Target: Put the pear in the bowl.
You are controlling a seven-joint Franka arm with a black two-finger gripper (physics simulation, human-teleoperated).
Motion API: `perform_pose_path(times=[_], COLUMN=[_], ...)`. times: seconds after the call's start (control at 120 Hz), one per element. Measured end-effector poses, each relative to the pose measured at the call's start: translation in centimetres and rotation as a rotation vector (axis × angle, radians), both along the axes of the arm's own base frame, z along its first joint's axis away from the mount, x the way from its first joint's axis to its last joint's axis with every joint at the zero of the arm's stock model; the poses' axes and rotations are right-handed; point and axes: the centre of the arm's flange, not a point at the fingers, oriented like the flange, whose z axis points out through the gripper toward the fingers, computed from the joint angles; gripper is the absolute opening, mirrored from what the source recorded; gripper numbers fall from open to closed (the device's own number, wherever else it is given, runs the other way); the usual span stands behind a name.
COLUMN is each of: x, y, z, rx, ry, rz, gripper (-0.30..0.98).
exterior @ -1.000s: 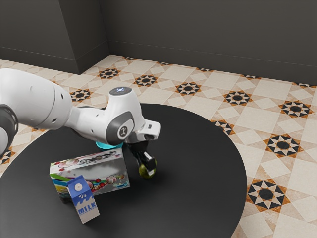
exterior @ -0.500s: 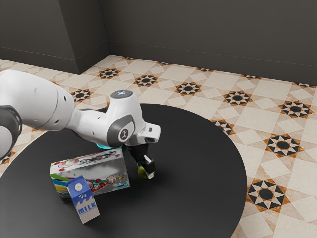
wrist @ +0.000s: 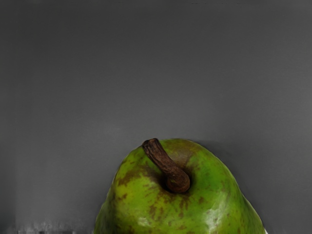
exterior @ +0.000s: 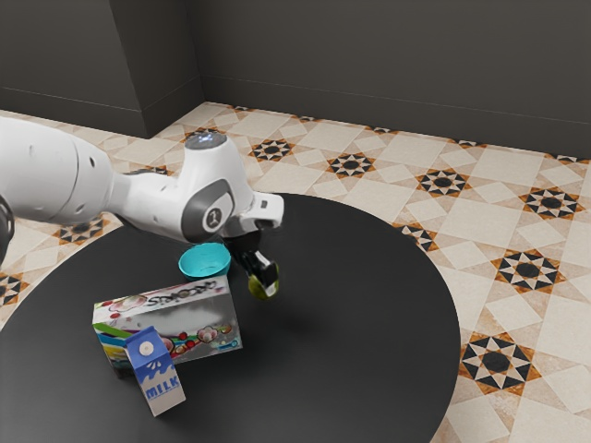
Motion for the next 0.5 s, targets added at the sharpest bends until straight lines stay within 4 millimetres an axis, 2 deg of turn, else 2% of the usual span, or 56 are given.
perform_pose_path(times=[0.133, 0.242, 0.358, 0.5], x=[1.8, 2.3, 2.1, 2.2], y=[5.0, 8.8, 12.4, 14.7], z=[3.5, 5.8, 6.4, 5.6], rx=[0.026, 0.044, 0.064, 0.080], ry=[-0.041, -0.051, -0.028, 0.003], rz=[0.092, 0.159, 0.221, 0.256], gripper=[-0.03, -0.05, -0.06, -0.04])
